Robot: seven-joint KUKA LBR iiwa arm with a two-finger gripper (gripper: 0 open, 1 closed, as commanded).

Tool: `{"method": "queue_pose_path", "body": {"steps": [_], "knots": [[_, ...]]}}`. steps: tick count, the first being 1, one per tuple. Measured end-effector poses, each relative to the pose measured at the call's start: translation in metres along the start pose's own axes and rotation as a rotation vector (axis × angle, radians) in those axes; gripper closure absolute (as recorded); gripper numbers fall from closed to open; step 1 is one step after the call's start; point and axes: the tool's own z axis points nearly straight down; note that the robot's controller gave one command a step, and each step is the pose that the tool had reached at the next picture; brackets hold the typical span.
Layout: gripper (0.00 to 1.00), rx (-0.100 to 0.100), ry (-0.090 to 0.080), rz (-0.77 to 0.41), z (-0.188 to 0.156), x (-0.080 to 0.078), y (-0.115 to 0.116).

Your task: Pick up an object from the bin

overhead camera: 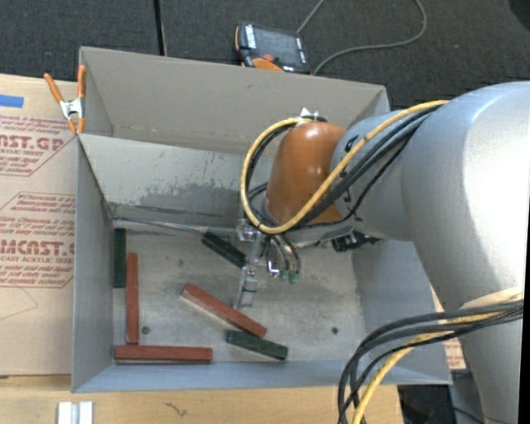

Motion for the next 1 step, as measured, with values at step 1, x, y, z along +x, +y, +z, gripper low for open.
{"method": "queue_pose_path", "body": {"steps": [1], "knots": [[0.0,0.0,0.001,0.062,0.0005,-0.0056,0.0078]]}}
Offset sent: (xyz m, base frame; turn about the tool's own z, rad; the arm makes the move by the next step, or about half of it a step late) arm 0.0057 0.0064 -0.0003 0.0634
